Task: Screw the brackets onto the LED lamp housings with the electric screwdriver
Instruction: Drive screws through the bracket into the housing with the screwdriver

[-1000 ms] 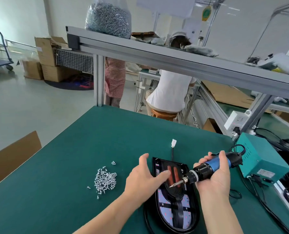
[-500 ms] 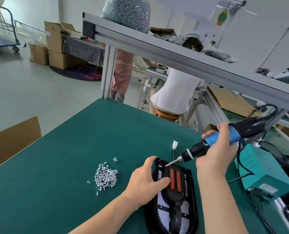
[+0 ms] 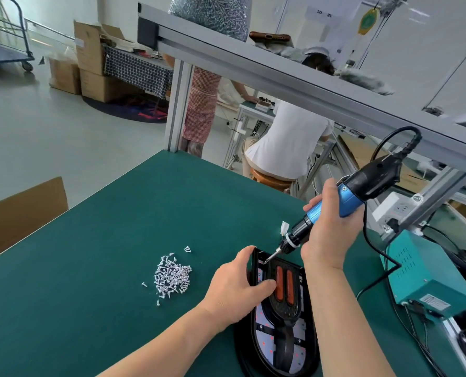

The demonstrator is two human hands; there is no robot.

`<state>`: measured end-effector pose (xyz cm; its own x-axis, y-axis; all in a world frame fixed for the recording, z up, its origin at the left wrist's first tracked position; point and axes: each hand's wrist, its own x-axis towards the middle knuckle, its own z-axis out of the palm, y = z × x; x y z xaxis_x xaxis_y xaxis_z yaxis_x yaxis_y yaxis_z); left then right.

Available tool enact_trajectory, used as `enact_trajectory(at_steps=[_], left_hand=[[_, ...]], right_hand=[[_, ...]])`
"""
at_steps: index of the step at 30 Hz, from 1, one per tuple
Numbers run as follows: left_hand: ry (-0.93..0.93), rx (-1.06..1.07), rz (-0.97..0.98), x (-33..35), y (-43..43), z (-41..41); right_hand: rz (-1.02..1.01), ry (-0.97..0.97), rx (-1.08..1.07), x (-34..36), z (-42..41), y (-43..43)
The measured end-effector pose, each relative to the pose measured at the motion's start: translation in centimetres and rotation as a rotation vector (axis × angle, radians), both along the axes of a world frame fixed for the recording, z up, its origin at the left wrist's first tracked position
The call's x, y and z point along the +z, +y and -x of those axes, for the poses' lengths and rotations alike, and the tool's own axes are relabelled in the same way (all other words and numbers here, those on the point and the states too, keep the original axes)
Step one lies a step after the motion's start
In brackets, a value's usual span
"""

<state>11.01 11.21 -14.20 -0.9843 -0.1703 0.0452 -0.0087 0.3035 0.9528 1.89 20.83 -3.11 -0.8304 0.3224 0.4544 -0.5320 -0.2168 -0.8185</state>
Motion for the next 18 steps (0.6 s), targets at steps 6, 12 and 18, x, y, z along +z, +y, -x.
enact_trajectory(at_steps=[6, 12, 18], left_hand=[[0.004, 0.009, 0.026, 0.1, 0.1, 0.0], [0.027, 0.031, 0.022, 0.2, 0.2, 0.0], [0.011, 0.025, 0.038, 0.2, 0.0, -0.1]], right_hand=[[-0.016, 0.007, -0.002, -0.2, -0.2, -0.3], [-0.044, 0.028, 0.037, -0.4, -0.6, -0.8], [-0.146, 0.084, 0.119, -0.3, -0.9, -1.2]])
